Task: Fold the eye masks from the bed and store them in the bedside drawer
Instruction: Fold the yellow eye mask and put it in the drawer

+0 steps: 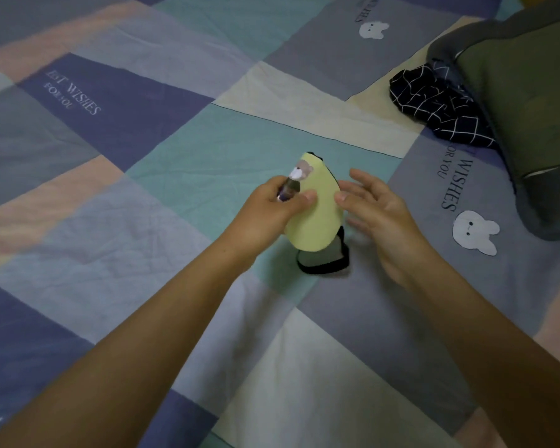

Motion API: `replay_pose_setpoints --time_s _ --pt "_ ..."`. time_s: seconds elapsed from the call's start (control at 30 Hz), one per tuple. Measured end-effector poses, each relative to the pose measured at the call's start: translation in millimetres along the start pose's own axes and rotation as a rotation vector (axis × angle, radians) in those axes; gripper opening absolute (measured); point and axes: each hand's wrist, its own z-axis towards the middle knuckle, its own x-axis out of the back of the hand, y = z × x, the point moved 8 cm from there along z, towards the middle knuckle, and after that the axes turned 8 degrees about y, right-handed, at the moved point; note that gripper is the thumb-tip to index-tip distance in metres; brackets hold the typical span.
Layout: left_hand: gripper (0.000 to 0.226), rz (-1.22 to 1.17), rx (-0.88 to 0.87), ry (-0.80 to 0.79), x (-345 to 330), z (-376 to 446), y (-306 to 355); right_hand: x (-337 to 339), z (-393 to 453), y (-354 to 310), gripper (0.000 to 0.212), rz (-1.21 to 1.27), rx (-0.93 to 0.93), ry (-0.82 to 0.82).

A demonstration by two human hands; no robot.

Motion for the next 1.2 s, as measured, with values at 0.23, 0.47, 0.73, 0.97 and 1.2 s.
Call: replay_pose_setpoints --time_s 0.23,0.47,0.73,0.97,1.2 --pt "0.04 0.025 0.053 0.023 -7 -12 -3 -3 -17 -3 0.012 0.006 0.058 0.05" --pt "0.048 0.059 -0.025 0.103 -2 -19 8 -7 -33 -5 0.011 -0.038 0.106 0.033" --pt "0.051 0.009 0.119 0.112 -2 -25 -2 8 -43 -23 0.02 -0.013 0.226 0.171" --pt "0.057 -0.014 0.155 -0.048 -19 -39 -4 -18 -50 -9 0.03 0.452 -0.206 -0.087" --pt "0.034 -0.293 0.241 0.035 -3 -43 -12 -6 -54 -5 0.016 0.135 -0.062 -0.038"
